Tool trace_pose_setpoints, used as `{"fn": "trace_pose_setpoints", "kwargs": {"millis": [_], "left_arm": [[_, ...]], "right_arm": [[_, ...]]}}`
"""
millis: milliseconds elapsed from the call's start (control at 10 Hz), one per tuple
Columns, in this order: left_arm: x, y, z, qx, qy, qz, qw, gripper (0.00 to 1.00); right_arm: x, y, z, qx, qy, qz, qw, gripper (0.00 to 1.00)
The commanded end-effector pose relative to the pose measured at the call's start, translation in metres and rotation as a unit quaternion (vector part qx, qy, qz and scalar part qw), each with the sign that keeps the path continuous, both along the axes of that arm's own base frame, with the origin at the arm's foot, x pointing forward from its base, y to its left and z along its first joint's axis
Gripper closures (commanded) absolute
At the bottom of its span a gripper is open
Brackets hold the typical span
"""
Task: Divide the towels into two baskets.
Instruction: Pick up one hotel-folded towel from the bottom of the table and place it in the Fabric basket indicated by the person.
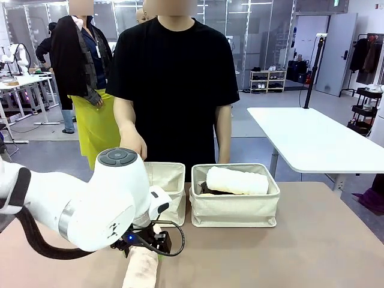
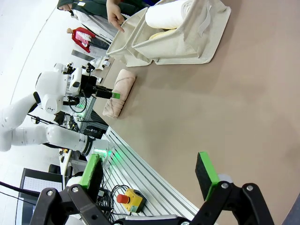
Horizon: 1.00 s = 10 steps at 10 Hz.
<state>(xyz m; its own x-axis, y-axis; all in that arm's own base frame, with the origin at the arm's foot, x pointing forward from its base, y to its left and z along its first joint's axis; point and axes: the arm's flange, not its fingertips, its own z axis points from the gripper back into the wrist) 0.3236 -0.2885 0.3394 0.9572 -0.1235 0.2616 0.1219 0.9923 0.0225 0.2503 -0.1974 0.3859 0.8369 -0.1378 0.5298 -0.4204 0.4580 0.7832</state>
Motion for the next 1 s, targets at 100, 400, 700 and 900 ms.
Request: {"fn": "trace_pose_setpoints", "kwargs": {"millis": [100,400,700,900], "left_arm": [[0.006,-0.016,-0.009,-0.003,0.015,0.019,1.000,0.00],[0.007,-0.020,-0.019,-0.004,0.029,0.021,0.999,0.15],[0.006,-0.019,-0.022,0.004,0.028,0.027,0.999,0.41],[0.006,-0.018,-0.021,0.004,0.025,0.027,0.999,0.60]], "right_arm": [[-0.002,0.002,0.001,0.004,-0.013,-0.001,1.000,0.00],[-0.002,0.002,0.001,0.004,-0.013,-0.001,1.000,0.00],[-0.002,0.002,0.001,0.004,-0.013,-0.001,1.000,0.00],[-0.002,0.002,0.001,0.004,-0.013,-0.001,1.000,0.00]]}}
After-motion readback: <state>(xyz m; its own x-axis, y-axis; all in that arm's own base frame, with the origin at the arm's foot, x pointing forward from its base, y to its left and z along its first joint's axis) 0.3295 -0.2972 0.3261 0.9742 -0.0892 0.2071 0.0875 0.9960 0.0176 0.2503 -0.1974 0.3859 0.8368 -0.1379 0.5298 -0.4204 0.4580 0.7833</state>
